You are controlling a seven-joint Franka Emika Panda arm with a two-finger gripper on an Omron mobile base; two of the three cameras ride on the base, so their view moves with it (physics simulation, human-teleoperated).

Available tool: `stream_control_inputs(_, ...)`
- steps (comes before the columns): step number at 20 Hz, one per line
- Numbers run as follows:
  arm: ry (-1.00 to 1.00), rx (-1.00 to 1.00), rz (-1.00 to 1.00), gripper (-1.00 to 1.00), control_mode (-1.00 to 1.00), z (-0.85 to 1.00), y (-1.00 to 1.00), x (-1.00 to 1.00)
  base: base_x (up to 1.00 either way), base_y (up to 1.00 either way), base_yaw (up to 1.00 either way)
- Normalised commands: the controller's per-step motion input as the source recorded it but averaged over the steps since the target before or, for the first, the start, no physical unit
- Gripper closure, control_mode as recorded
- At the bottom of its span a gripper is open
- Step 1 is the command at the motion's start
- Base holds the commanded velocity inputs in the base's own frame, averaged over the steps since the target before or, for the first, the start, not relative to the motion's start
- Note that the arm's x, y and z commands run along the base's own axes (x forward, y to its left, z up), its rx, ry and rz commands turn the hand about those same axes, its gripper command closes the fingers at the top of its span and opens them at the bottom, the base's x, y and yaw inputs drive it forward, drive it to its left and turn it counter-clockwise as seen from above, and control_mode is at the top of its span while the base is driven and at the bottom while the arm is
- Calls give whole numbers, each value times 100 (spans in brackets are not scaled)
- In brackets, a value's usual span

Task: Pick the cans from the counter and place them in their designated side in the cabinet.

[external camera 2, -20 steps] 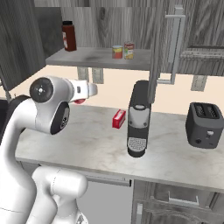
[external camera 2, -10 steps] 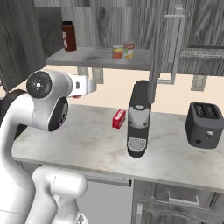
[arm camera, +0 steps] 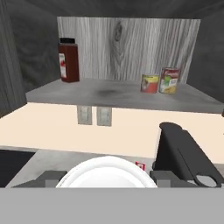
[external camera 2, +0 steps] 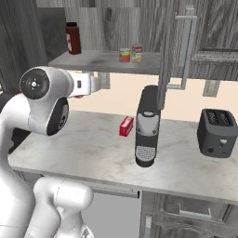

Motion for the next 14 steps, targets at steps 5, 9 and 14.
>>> stream_control_inputs(5,0,0,0,100,-100,28,0,-1,0,0,0)
stream_control_inputs(9,-1,1,0,100,-100,24,0,0,0,0,0)
stream_control_inputs(14,-3,0,0,100,-100,11,0,5,0,0,0)
